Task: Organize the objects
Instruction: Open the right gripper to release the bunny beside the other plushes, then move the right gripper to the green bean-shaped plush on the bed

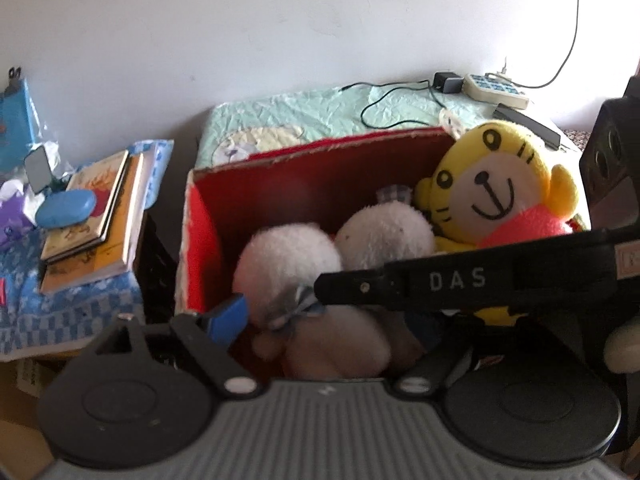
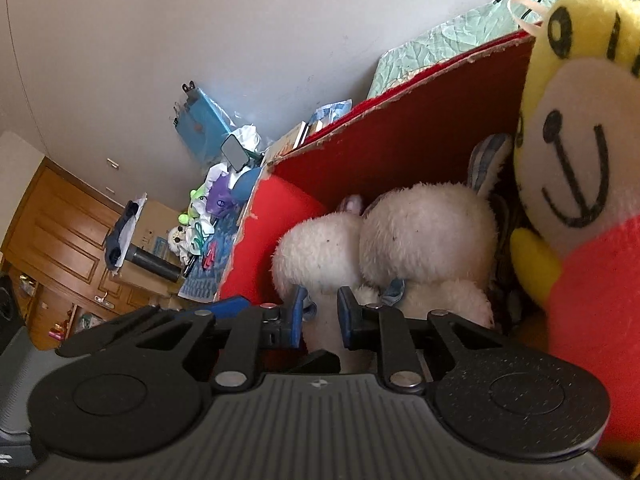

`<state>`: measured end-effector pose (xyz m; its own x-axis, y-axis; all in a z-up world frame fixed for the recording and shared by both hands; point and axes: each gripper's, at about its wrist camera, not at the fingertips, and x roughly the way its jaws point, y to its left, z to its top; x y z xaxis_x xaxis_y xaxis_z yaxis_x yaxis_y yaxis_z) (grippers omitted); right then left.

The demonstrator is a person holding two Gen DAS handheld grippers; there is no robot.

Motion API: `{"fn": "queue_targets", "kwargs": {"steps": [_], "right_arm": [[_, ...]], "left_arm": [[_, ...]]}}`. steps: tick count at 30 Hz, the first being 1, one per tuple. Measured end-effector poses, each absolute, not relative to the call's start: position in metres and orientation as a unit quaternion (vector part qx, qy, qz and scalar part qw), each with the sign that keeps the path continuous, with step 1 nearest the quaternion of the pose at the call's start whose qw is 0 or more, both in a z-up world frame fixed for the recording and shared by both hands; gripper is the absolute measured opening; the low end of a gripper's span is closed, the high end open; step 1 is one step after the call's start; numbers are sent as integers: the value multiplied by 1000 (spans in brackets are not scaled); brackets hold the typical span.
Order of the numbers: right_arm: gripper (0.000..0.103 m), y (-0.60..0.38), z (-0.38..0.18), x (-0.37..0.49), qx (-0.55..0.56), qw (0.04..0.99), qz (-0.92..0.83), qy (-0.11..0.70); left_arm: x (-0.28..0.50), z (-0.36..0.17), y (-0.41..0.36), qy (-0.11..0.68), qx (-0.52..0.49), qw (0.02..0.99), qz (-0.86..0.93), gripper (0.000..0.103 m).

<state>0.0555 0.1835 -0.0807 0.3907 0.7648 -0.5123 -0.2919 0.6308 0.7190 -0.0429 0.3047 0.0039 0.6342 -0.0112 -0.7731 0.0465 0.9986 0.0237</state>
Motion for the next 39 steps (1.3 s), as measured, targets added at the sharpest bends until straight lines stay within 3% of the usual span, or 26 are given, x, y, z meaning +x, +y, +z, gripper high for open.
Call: {"fn": "queue_targets", "kwargs": {"steps": [10, 24, 30, 39], "right_arm": [[19, 159, -81, 49, 305, 792, 303, 433], [28, 142, -55, 24, 270, 856, 246, 366], [27, 153, -59, 28, 234, 862, 220, 393], [27, 154, -68, 27, 279, 832, 237, 416]], "left_arm": [[-41, -7, 309, 442, 1, 897, -8, 82], [-26, -13, 304, 463, -2, 886, 9, 83], [-25, -14, 305, 469, -1, 883, 21, 84], [-28, -8, 307, 465, 13, 884, 38, 85]]}}
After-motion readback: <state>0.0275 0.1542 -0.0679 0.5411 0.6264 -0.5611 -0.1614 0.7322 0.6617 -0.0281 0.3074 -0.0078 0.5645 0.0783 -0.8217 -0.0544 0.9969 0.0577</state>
